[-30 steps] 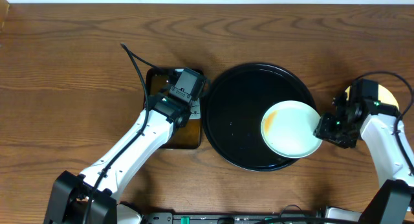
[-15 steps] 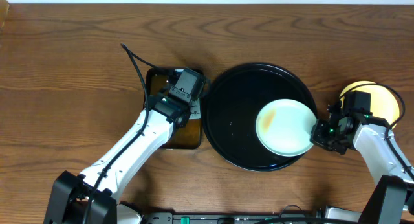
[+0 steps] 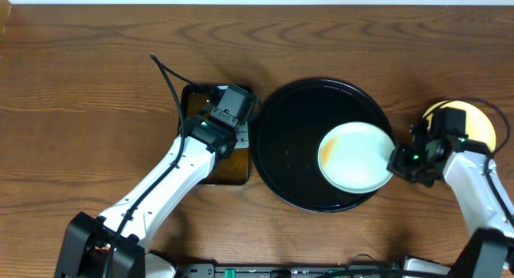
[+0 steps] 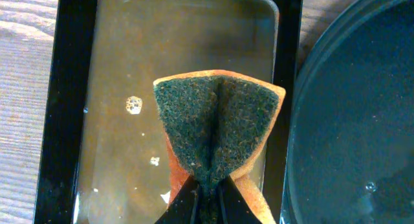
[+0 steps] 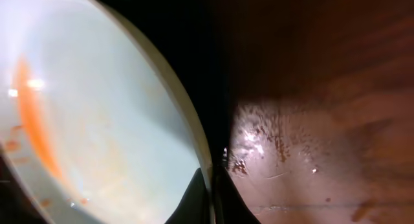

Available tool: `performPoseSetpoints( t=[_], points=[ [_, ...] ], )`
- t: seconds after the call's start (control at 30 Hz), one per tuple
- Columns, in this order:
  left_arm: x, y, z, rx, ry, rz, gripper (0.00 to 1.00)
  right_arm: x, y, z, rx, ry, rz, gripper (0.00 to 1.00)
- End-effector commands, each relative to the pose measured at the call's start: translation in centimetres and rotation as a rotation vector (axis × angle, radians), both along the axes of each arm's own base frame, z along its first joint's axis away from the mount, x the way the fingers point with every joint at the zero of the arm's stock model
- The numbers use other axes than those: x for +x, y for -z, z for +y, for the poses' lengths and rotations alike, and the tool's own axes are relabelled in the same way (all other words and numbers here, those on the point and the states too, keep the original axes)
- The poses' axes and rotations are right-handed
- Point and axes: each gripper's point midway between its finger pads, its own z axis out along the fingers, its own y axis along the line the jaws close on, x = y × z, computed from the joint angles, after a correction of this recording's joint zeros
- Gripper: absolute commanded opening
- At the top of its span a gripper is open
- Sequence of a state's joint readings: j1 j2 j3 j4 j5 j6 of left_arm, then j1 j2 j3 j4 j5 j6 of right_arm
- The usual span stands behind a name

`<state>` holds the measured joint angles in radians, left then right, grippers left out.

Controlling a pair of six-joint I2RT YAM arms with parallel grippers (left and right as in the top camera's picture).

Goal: Clean dirty plates on tray and stack at the side

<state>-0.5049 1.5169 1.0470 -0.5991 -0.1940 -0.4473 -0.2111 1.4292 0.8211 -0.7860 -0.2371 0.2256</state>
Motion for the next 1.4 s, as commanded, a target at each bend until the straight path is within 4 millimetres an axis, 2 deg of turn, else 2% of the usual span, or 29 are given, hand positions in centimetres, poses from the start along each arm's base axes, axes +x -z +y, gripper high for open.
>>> performPoseSetpoints(
  t=[0.0,0.1,0.17,0.33,0.5,0.73,0.87,1.07,1.17,1.37],
  points=[
    [0.0,0.1,0.6,0.022,-0.008,-0.004,0.08,2.8,-4.7,-0.1,-0.019,-0.034,-0.157,0.01],
    [0.0,0.1,0.5,0.022,-0.008,-0.004,0.08,3.8,-6.8,-0.2,-0.045,-0.063,-0.228,0.01],
    [0.0,0.1,0.5,0.022,-0.008,-0.004,0.08,4.1,-7.4,-0.8,-0.094,-0.058,-0.245,0.01],
    [0.0,0.1,0.5,0.022,-0.008,-0.004,0.08,4.5,-8.1,-2.8,-0.303,-0.050,-0.239,0.01],
    [0.0,0.1,0.5,0.022,-0.008,-0.004,0.08,4.9,-10.4,-3.1,-0.523,-0.090,-0.238,0.01],
    [0.0,0.0,0.5,0.022,-0.008,-0.004,0.08,5.3,-14.7,-2.0,-0.770,-0.205,-0.259,0.01],
    [0.0,0.1,0.6,0.022,-0.008,-0.004,0.08,6.0,-16.6,-1.2,-0.936,-0.335,-0.288,0.01],
    [0.0,0.1,0.6,0.022,-0.008,-0.004,0.08,6.5,-17.3,2.8,-1.070,-0.723,-0.303,0.01],
    [0.0,0.1,0.6,0.022,-0.008,-0.004,0.08,6.6,-17.6,3.9,-1.099,-0.776,-0.320,0.01],
    [0.0,0.1,0.6,0.022,-0.008,-0.004,0.08,6.4,-17.9,4.6,-1.126,-0.793,-0.329,0.01]
  ],
)
